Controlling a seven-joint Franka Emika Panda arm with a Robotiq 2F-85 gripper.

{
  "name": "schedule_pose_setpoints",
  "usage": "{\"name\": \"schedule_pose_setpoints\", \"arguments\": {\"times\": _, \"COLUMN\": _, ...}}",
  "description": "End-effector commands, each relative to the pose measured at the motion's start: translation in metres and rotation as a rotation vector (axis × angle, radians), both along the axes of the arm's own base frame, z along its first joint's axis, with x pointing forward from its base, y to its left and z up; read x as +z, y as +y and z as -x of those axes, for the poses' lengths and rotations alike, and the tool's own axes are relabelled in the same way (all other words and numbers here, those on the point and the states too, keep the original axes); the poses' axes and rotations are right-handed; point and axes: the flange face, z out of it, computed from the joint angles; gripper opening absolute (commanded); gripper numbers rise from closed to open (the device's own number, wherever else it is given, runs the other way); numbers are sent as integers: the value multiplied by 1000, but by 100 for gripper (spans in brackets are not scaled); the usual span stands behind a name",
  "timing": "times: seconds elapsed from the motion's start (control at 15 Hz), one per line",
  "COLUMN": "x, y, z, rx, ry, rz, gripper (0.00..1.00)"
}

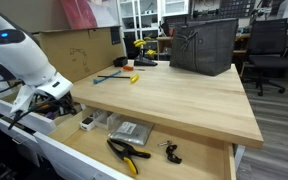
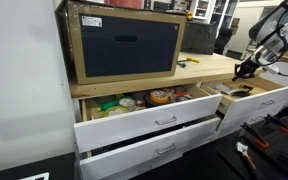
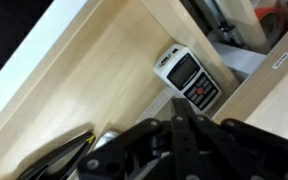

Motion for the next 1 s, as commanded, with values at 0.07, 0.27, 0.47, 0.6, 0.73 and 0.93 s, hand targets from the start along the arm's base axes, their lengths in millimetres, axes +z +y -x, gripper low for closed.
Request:
{"name": "schedule_pose_setpoints", "arguments": {"times": 0.07, "x": 30, "y": 32, "z": 37, "rx": 85, "ry": -92, "rz": -24, "gripper": 0}}
{"name": "schedule_pose_setpoints", "arguments": {"times": 0.27, "x": 37, "y": 52, "z": 57, "rx": 138, "ry": -146, "rz": -33, "gripper": 0}}
{"name": "schedule_pose_setpoints", "arguments": {"times": 0.47, "x": 47, "y": 66, "z": 42, "rx": 137, "ry": -181, "rz": -48, "gripper": 6}}
{"name": "schedule_pose_setpoints", "arguments": {"times": 0.6, "x": 54, "y": 65, "z": 42, "rx": 86, "ry": -157, "rz": -68, "gripper": 34}}
{"name": "schedule_pose_setpoints", "arguments": {"times": 0.73, "x": 48, "y": 63, "z": 40, "rx": 104, "ry": -153, "rz": -43, "gripper": 23}}
{"name": "schedule_pose_setpoints", "arguments": {"times": 0.93, "x": 48, "y": 63, "z": 40, "rx": 95, "ry": -152, "rz": -45, "gripper": 34}}
